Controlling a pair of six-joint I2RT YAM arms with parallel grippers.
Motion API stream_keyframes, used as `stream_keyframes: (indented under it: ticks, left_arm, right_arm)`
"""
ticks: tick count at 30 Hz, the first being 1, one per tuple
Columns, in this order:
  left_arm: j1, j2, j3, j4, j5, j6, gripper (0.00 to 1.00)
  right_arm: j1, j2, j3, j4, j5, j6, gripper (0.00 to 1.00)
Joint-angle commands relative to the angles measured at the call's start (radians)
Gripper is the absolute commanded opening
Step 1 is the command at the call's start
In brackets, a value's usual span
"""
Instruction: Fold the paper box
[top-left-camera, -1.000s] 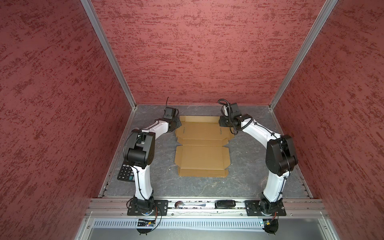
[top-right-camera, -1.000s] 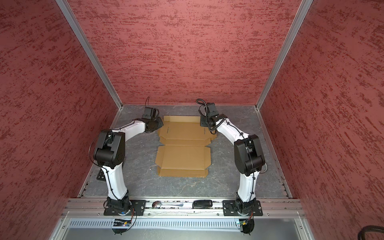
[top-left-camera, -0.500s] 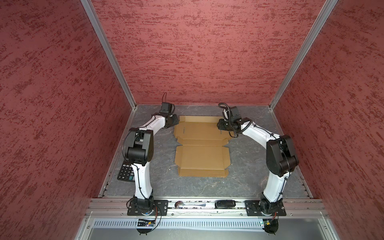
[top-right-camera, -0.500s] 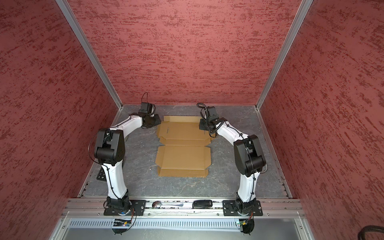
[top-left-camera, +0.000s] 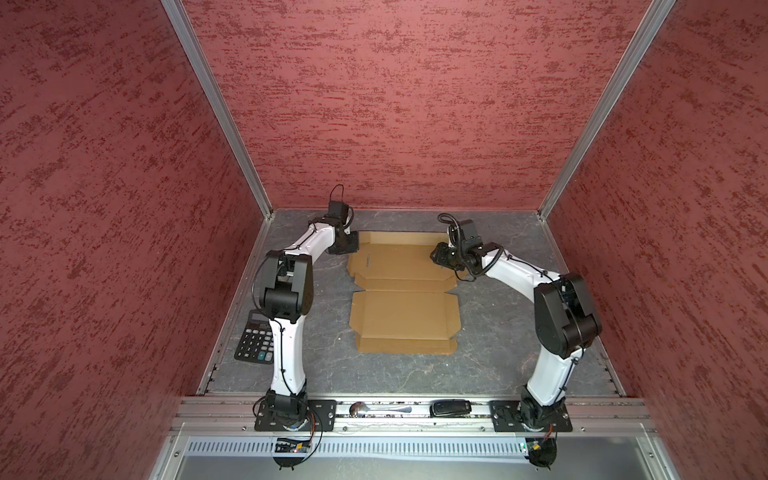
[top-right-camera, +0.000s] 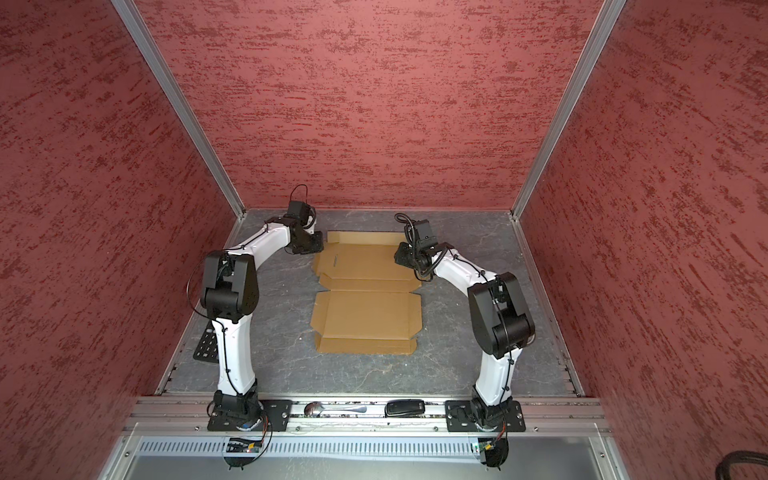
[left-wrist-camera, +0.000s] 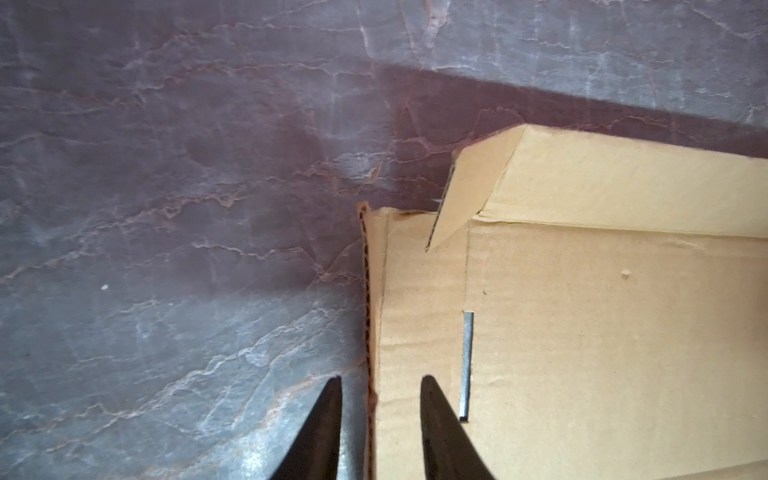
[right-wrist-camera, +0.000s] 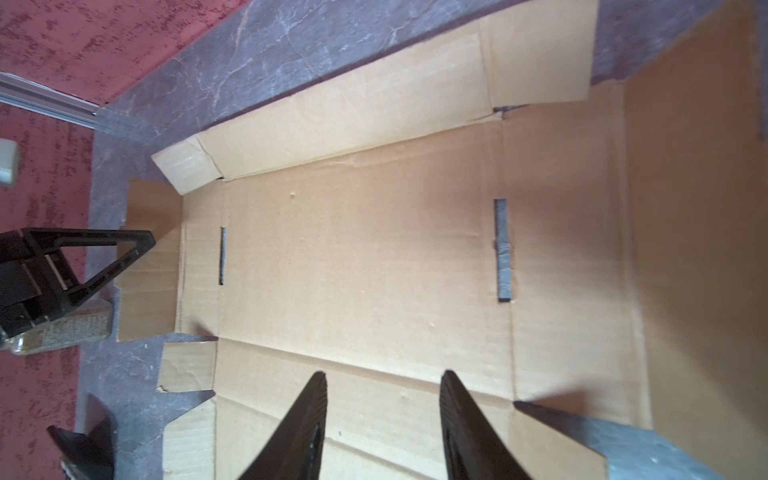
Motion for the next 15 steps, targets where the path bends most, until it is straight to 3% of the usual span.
stream_keyframes:
  ticks: [1, 12, 15]
  left_arm:
    - [-0.006, 0.029, 0.024, -0.011, -0.013, 0.029, 0.29]
    - [-0.010, 0.059, 0.041, -0.016, -0.037, 0.046, 0.26]
    - [-0.010, 0.064, 0.042, -0.016, -0.044, 0.047, 0.20]
  right_arm:
    - [0.014, -0.009, 0.003, 0.035, -0.014, 0.057, 0.45]
    - [0.018, 0.006, 0.017, 0.052, -0.030, 0.079, 0.45]
    - [0.018, 0.018, 0.021, 0.057, -0.036, 0.082, 0.45]
